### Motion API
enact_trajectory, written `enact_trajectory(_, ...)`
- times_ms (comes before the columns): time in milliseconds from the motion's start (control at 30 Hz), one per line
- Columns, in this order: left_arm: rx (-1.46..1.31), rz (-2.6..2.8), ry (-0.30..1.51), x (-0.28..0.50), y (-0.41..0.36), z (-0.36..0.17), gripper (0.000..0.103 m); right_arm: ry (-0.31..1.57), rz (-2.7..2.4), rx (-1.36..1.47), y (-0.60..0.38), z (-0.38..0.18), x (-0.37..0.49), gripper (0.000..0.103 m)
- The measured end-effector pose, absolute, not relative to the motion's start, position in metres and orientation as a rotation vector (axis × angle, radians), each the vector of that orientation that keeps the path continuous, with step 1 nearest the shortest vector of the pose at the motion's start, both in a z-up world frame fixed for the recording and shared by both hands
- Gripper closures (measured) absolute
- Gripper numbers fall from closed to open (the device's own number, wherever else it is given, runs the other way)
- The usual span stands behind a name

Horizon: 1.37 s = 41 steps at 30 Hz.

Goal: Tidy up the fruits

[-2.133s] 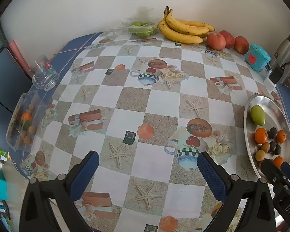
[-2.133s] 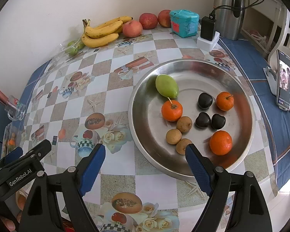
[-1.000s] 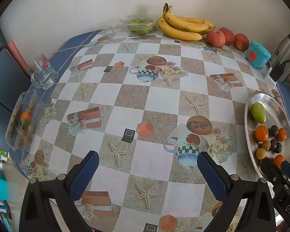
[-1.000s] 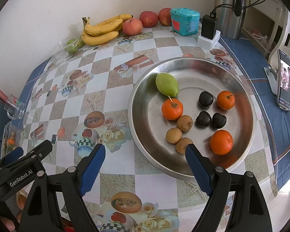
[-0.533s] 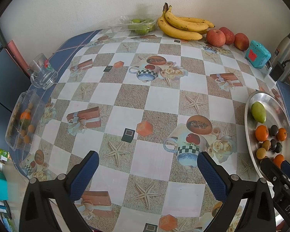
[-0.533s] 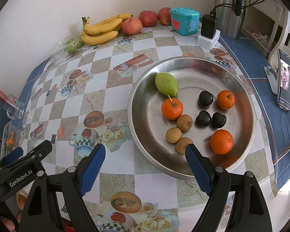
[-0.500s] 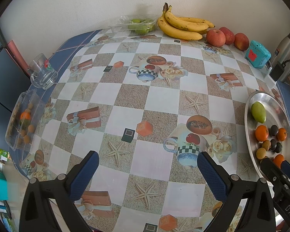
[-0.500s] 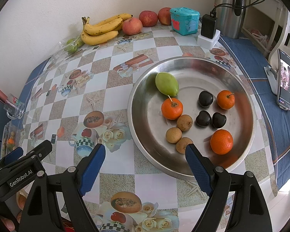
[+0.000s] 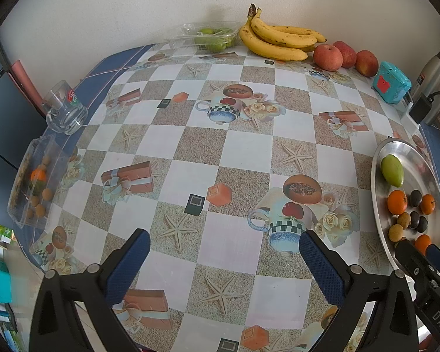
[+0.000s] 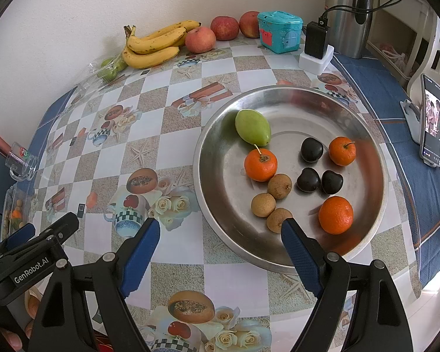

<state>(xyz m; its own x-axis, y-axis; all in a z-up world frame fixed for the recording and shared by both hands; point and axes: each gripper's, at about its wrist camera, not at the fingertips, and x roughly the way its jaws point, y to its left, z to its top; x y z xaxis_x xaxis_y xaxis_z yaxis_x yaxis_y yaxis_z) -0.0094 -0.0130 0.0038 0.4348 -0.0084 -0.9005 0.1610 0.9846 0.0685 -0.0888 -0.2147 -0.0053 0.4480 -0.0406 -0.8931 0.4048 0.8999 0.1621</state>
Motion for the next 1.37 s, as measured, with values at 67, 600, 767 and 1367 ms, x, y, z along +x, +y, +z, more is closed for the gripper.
enact_trajectory(67, 0.153, -0.107, 1.117, -0.009, -0.013, 0.004, 0.0, 1.077, -0.284, 0.38, -0.215, -0.005, -0.089, 0.018)
enact_trajectory(600, 0.146, -0.102, 1.123, -0.009, -0.012, 0.002, 0.0, 1.083, -0.311, 0.398, -0.222, -0.009, -0.093, 0.018)
enact_trajectory(767, 0.142, -0.098, 1.127, -0.008, -0.011, 0.003, 0.0, 1.077, -0.324, 0.403, -0.225, -0.007, -0.094, 0.018)
enact_trajectory(1367, 0.13, -0.105, 1.108, -0.01, -0.012, 0.007, 0.0, 1.078, -0.329, 0.408, -0.227, -0.007, -0.094, 0.018)
